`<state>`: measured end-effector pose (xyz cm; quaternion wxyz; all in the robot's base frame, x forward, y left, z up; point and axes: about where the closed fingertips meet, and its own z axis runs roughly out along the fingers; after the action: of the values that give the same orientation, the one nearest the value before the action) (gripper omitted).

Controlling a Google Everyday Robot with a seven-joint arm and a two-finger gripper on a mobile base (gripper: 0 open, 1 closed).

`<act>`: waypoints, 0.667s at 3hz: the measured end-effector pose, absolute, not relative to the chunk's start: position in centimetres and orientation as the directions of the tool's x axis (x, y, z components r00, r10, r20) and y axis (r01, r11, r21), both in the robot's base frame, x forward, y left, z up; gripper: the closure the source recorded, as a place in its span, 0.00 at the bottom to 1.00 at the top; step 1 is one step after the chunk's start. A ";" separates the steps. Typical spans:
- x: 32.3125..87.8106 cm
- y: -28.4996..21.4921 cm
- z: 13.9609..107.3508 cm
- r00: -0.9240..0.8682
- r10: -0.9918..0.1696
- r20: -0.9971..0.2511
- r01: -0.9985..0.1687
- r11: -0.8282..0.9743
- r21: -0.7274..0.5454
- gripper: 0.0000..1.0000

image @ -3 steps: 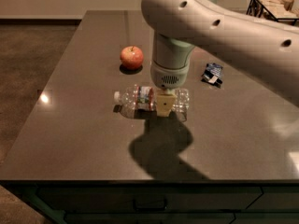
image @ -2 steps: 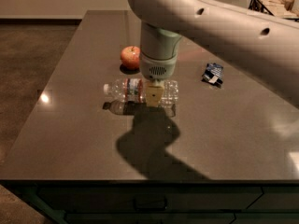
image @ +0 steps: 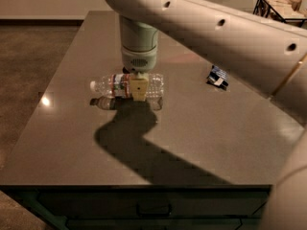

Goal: Move water bottle near apple

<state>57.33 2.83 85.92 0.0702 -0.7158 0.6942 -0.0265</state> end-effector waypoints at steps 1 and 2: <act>60.2 2.9 85.8 0.006 -0.999 -0.049 -0.989 0.001 -0.147 1.00; 62.9 1.0 86.6 -0.048 -0.997 -0.061 -0.984 0.057 -0.168 1.00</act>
Offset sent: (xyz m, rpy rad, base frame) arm 0.0897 -0.0554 0.0240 0.0119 -0.0546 -0.1732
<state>62.88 0.96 86.60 0.0800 -0.6854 0.7227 -0.0401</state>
